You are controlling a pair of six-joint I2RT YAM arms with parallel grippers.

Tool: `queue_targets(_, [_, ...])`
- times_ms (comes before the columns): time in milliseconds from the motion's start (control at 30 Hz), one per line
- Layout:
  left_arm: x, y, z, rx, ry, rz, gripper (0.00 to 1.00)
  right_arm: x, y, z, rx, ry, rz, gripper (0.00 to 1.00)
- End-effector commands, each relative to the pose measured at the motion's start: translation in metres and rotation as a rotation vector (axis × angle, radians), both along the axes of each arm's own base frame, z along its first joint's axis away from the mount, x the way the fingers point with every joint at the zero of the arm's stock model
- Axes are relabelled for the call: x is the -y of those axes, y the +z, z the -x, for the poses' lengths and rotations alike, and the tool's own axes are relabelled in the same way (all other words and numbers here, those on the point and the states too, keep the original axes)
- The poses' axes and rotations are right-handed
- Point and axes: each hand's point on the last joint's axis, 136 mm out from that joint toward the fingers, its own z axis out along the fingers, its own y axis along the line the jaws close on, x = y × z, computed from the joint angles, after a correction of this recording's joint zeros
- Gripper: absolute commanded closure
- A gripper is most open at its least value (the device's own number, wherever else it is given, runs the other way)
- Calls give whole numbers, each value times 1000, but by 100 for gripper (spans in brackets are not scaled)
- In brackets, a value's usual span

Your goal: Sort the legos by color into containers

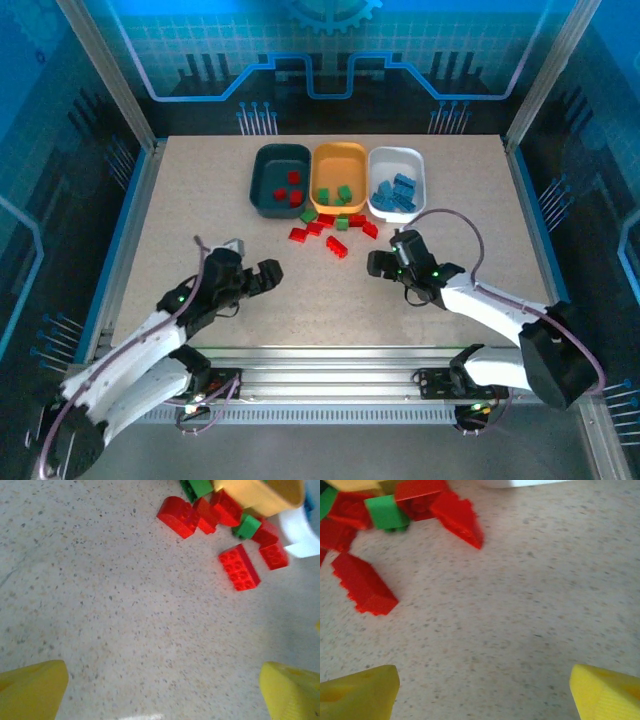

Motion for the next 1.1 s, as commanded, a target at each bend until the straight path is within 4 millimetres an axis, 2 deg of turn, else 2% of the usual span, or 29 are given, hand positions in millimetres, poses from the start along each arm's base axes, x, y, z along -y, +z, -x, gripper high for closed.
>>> queue_targets(0, [-1, 3, 16, -10, 13, 87, 1, -16, 12, -7, 61, 77, 50, 11])
queue_targets(67, [0, 0, 22, -27, -1, 102, 1, -25, 11, -6, 61, 115, 58, 10])
queue_targets(267, [23, -3, 27, -142, -89, 146, 1, -45, 9, -4, 61, 183, 69, 10])
queue_targets(500, [33, -18, 38, -263, -92, 216, 1, -93, 11, -8, 44, 381, 74, 9])
queue_targets(600, [31, -24, 42, -273, -63, 243, 1, -111, 3, -18, -10, 444, 107, 9])
queue_targets(800, [25, -30, 40, -250, -15, 259, 1, -123, -30, -53, -81, 409, 220, 12])
queue_targets(933, [21, -24, 32, -229, -3, 219, 1, -136, -49, -65, -140, 408, 237, 21])
queue_targets(1067, [23, -15, 25, -220, -26, 203, 1, -136, -64, -67, -161, 395, 267, 28])
